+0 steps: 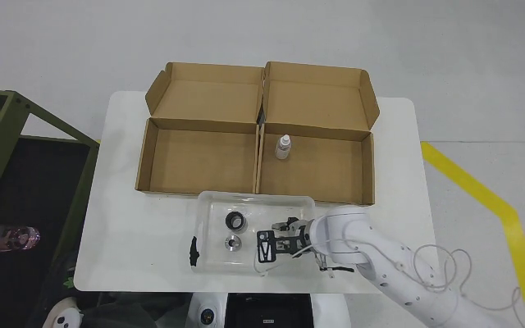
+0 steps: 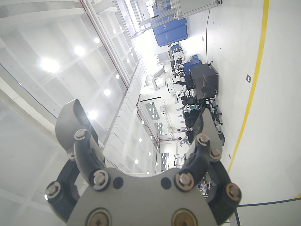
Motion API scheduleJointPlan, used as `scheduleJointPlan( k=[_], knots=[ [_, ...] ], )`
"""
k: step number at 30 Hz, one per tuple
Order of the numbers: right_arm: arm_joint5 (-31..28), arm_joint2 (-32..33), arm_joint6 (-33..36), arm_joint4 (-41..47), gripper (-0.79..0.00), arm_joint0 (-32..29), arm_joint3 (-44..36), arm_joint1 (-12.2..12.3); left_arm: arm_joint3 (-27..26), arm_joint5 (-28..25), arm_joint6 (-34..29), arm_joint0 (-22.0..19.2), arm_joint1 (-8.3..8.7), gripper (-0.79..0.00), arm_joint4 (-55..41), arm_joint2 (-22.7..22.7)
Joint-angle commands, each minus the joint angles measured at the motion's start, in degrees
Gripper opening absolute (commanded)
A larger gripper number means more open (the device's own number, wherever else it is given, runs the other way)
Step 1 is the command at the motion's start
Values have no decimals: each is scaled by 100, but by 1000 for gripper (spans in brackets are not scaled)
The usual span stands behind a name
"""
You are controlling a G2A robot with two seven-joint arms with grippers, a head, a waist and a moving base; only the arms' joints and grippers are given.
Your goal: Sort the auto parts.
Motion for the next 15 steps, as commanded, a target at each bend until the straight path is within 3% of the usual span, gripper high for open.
scheduleJointPlan(
  k=[1, 7, 15],
  knots=[
    [8, -15, -9, -2, -529, 13, 18, -4, 0, 0, 0, 0, 0, 0, 0, 0],
    [-115, -74, -152, 92, -785, 45, 34, -14, 0, 0, 0, 0, 0, 0, 0, 0],
    [-367, -50, -600, 307, -785, 107, -23, -13, 0, 0, 0, 0, 0, 0, 0, 0]
  ],
)
